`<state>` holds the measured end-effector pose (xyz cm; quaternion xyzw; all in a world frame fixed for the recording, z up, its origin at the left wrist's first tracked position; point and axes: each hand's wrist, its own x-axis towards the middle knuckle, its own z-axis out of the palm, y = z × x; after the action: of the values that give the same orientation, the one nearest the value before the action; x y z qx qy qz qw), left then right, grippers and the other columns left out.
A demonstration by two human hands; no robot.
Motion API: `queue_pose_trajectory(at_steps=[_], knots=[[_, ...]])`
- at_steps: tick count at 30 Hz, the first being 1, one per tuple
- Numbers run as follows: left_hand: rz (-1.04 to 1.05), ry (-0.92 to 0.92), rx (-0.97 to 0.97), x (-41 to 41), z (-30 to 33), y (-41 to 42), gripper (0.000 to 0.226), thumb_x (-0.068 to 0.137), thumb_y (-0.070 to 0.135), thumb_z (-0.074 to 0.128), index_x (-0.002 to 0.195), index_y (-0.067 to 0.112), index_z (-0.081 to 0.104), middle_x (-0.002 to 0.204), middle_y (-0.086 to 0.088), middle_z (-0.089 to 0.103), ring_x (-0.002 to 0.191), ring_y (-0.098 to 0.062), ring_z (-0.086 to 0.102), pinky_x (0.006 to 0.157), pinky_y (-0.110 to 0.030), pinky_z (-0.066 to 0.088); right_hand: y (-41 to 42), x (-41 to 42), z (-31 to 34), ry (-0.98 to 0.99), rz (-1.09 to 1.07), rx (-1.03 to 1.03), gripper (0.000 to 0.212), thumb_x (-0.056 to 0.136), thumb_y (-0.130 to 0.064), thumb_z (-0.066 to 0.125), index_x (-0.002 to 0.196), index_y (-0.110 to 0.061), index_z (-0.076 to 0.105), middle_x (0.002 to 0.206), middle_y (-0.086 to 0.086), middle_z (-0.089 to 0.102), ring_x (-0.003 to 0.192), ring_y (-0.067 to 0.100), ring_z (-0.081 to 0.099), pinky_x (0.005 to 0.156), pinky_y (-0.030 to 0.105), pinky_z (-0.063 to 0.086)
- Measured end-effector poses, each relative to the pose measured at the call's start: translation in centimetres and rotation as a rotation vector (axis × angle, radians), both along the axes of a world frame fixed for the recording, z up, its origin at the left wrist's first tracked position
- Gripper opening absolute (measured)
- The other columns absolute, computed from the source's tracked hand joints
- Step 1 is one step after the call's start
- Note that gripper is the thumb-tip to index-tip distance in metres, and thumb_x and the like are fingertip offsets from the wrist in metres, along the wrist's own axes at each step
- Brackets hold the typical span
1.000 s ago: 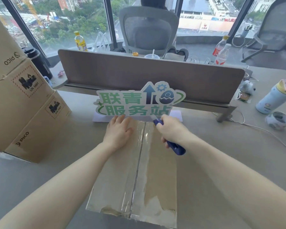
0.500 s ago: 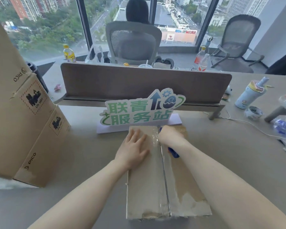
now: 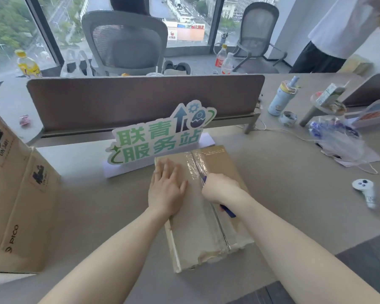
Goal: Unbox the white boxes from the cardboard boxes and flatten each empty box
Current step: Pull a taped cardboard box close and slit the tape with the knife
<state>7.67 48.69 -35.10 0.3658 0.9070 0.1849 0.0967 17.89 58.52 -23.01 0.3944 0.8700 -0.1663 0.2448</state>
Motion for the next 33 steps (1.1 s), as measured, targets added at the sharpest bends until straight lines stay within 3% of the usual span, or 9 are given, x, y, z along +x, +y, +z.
queue_pose_trajectory(at_steps=[5,7,11,14,17,23,26,29,33], knots=[[0.001,-0.002,-0.015,0.1,0.5,0.0,0.062,0.099,0.051,0.030,0.155,0.026,0.021,0.165,-0.001,0.003,0.151,-0.023,-0.013,0.123,-0.036,-0.001,-1.0,3.4,-0.6,0.021,0.018,0.000,0.030,0.095,-0.018,0.033,0.116,-0.015,0.054,0.097,0.006,0.055,0.059,0.021,0.048,0.077,0.031,0.042],[0.002,-0.005,-0.025,0.1,0.6,0.0,0.062,0.099,0.052,0.030,0.155,0.026,0.021,0.165,-0.001,0.003,0.151,-0.023,-0.013,0.123,-0.036,0.000,-1.7,5.0,-0.3,0.024,0.022,-0.029,0.027,0.097,-0.022,0.031,0.111,-0.016,0.053,0.094,0.007,0.056,0.054,0.018,0.044,0.074,0.031,0.041],[0.004,-0.005,-0.046,0.2,0.9,-0.1,0.062,0.099,0.053,0.028,0.155,0.026,0.021,0.165,-0.001,0.002,0.151,-0.022,-0.013,0.123,-0.037,0.001,-3.3,8.2,-0.4,0.011,0.010,-0.046,0.015,0.086,-0.009,0.037,0.098,-0.016,0.041,0.075,0.002,0.043,0.060,0.021,0.042,0.060,0.029,0.034],[0.007,-0.007,-0.072,0.1,1.0,-0.2,0.063,0.099,0.053,0.027,0.156,0.026,0.020,0.165,0.000,0.001,0.151,-0.022,-0.013,0.123,-0.039,0.003,-4.2,10.1,-0.6,0.006,0.003,-0.068,0.014,0.089,-0.011,0.040,0.103,-0.015,0.043,0.083,0.004,0.048,0.073,0.027,0.049,0.068,0.031,0.039],[0.013,-0.010,-0.084,0.2,1.0,-0.1,0.063,0.099,0.053,0.026,0.156,0.026,0.020,0.165,0.000,0.001,0.151,-0.022,-0.013,0.123,-0.042,0.006,-4.8,12.0,-0.7,0.012,-0.004,-0.087,0.030,0.091,-0.009,0.039,0.119,-0.009,0.049,0.077,0.003,0.043,0.057,0.020,0.044,0.057,0.029,0.035],[0.006,0.017,-0.096,0.5,1.1,-0.2,0.063,0.100,0.052,0.026,0.156,0.025,0.020,0.165,-0.001,-0.001,0.151,-0.023,-0.012,0.123,-0.042,0.005,-6.6,15.9,-1.0,-0.006,-0.031,-0.143,0.036,0.092,-0.009,0.037,0.127,-0.010,0.043,0.088,0.006,0.047,0.091,0.030,0.062,0.072,0.032,0.039],[0.011,0.015,-0.112,0.8,1.3,-0.1,0.062,0.101,0.051,0.024,0.156,0.024,0.017,0.165,-0.002,-0.003,0.151,-0.023,-0.012,0.122,-0.041,0.003,-7.0,17.6,-0.7,-0.014,-0.053,-0.183,0.033,0.093,-0.012,0.036,0.125,-0.013,0.042,0.099,0.010,0.060,0.078,0.029,0.060,0.065,0.030,0.039],[0.033,0.002,-0.141,1.5,1.8,-0.3,0.066,0.102,0.049,0.023,0.157,0.014,0.012,0.165,-0.008,-0.003,0.151,-0.025,-0.010,0.123,-0.042,0.003,-6.9,19.5,-0.3,0.036,-0.113,-0.258,0.013,0.088,-0.008,0.031,0.094,-0.016,0.041,0.085,0.009,0.058,0.059,0.028,0.059,0.049,0.025,0.032],[-0.124,0.025,-0.197,4.5,2.5,-2.1,0.062,0.101,0.051,0.029,0.155,0.020,0.020,0.165,-0.008,0.004,0.151,-0.028,-0.002,0.122,-0.046,0.004,-6.5,22.4,-2.3,0.363,-0.401,-0.440,0.009,0.088,-0.010,0.032,0.084,-0.014,0.039,0.073,0.012,0.059,0.044,0.025,0.057,0.055,0.030,0.045]])
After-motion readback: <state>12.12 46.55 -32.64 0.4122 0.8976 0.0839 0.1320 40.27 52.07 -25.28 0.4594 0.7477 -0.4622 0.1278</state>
